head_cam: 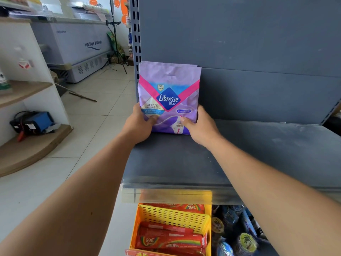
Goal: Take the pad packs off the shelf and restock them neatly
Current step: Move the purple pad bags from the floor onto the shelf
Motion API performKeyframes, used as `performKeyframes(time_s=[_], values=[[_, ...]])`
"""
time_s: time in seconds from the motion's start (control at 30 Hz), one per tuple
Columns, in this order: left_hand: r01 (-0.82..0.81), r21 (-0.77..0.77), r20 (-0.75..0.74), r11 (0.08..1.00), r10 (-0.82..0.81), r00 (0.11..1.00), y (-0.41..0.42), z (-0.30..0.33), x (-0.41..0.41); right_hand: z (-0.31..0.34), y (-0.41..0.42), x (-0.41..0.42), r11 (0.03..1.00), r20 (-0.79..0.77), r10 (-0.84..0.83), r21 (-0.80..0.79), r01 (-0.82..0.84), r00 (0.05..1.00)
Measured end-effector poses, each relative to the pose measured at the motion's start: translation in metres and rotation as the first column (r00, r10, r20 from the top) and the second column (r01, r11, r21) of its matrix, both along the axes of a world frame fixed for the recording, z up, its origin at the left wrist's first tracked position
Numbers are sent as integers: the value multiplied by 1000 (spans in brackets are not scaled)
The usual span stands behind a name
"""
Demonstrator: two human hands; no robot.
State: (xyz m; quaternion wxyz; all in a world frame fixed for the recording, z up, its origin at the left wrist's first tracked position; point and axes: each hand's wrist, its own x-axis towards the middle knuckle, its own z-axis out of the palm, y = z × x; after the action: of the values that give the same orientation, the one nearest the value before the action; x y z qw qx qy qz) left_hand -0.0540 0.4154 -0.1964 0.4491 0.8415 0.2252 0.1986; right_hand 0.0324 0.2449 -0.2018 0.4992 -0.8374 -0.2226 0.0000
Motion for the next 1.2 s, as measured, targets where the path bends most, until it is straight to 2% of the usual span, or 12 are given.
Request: performKeyframes(time_s=[0.27,0.47,0.53,0.6,0.7,0.77,0.97,1.2], values=[[2,33,-20,999,-1,1000,1,0,-2,0,3,2,1000,-3,5,-30,-5,1000],[-34,-42,9,999,34,999,-7,11,-17,10,-5,-7,996,-20,-22,-82,21,1000],[-83,53,35,995,81,996,-14,18,-29,19,-13,-17,988,34,-56,-142,61,998],[-127,217,96,968,108,990,-23,28,-44,32,-26,-33,969,158,-66,-225,101,985],[-137,442,140,887,83,987,-43,46,-70,52,-54,-63,925,374,-2,-352,144,927],[-101,553,123,827,39,992,-62,61,-88,65,-76,-83,886,447,58,-435,160,893],[63,712,-10,700,-80,997,-137,93,-128,92,-153,-142,781,544,173,-584,222,821],[241,768,-123,593,-232,965,-254,98,-150,91,-277,-192,682,505,125,-669,296,854]])
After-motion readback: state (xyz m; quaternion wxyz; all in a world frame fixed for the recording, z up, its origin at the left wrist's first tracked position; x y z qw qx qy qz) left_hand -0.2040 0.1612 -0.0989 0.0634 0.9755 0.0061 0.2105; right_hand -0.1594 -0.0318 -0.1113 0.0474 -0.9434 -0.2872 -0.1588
